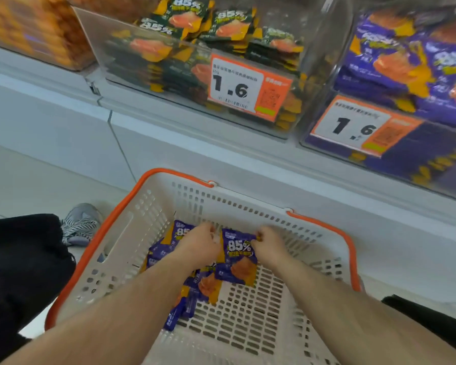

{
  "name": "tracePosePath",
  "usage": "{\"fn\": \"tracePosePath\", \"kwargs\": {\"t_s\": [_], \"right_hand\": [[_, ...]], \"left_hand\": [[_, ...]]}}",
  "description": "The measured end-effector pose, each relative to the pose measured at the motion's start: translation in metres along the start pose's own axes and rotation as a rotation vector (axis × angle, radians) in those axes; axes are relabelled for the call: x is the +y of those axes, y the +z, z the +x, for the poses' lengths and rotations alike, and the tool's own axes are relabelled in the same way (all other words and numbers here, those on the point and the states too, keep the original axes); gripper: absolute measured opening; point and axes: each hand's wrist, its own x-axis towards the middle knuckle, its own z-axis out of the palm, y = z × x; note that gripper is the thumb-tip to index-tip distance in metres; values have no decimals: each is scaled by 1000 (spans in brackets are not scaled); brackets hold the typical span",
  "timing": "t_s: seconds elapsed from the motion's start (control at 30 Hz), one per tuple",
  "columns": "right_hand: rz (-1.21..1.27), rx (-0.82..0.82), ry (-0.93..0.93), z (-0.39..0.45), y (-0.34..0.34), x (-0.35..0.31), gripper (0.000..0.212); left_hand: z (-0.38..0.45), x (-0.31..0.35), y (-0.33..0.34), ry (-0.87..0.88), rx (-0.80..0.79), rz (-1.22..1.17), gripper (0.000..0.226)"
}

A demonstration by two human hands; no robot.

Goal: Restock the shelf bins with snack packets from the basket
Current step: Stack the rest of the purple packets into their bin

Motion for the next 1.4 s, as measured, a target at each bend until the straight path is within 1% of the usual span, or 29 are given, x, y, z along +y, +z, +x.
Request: {"fn": "tracePosePath", "kwargs": {"t_s": [0.03, 0.07, 0.13, 0.2, 0.3, 0.37, 0.47, 0.53, 0.57, 0.63, 0.7, 0.73, 0.77, 0.83, 0.87, 0.9, 0.97, 1.0, 1.03, 1.1, 1.17, 1.23, 1.27, 1.33, 1.37, 1.4], "right_hand": [[-27, 4, -41, -6, -12, -6, 21], [-33, 12, -69, -13, -23, -14, 16], [-25, 34, -115, -30, -45, -29, 4], [-22, 79, -189, -46, -65, -44, 8], [57, 134, -299, -70, -97, -62, 7], [163, 205, -361, -86, -119, -71, 16], [349, 315, -463, -116, -149, -81, 26], [400, 406, -557, -138, -163, -83, 33], [418, 424, -596, -148, -169, -83, 35], [469, 401, -652, -164, -179, -82, 40], [522, 368, -671, -174, -190, -79, 52], [537, 378, -675, -176, -196, -78, 57], [554, 404, -679, -177, -202, -77, 60], [540, 499, -673, -175, -216, -76, 59], [521, 558, -657, -171, -223, -76, 58], [525, 600, -632, -170, -231, -77, 56], [587, 648, -575, -170, -251, -83, 52], [609, 673, -552, -170, -264, -85, 50], [629, 706, -537, -168, -278, -86, 49], [668, 761, -497, -163, -309, -88, 49], [637, 819, -431, -151, -338, -90, 53], [590, 872, -349, -131, -366, -92, 55], [560, 909, -307, -118, -380, -93, 51], [507, 945, -263, -93, -402, -94, 34], [414, 925, -244, -82, -410, -95, 25], [282, 873, -168, -76, -414, -99, 22]], "left_hand": [[-5, 5, -1, 16, -6, 38, 60], [-12, 12, -3, 35, -10, 52, 65], [-26, 27, -5, 88, 6, 1, 68], [-39, 42, -9, 154, 58, -168, 60], [-60, 71, -17, 296, 201, -462, 32], [-73, 93, -24, 372, 296, -599, 27], [-89, 129, -34, 475, 402, -726, 28], [-100, 153, -42, 523, 454, -820, 30], [-104, 165, -47, 549, 463, -864, 30], [-111, 188, -55, 622, 462, -916, 29], [-116, 210, -62, 670, 467, -916, 29], [-116, 222, -65, 690, 471, -910, 27], [-116, 233, -67, 709, 471, -889, 26], [-115, 255, -70, 746, 467, -809, 23], [-113, 264, -70, 778, 494, -726, 20], [-112, 272, -71, 817, 572, -581, 23], [-105, 284, -73, 862, 792, -188, 56], [-100, 289, -75, 873, 906, -28, 69], [-97, 294, -79, 874, 983, 85, 74], [-91, 303, -91, 861, 1013, 229, 74], [-79, 311, -99, 835, 1005, 340, 71], [-68, 315, -103, 826, 1005, 383, 66], [-63, 316, -102, 819, 998, 389, 64], [-56, 315, -98, 799, 993, 402, 62], [-53, 313, -96, 796, 996, 404, 64], [-51, 311, -95, 798, 1003, 395, 65]]}}
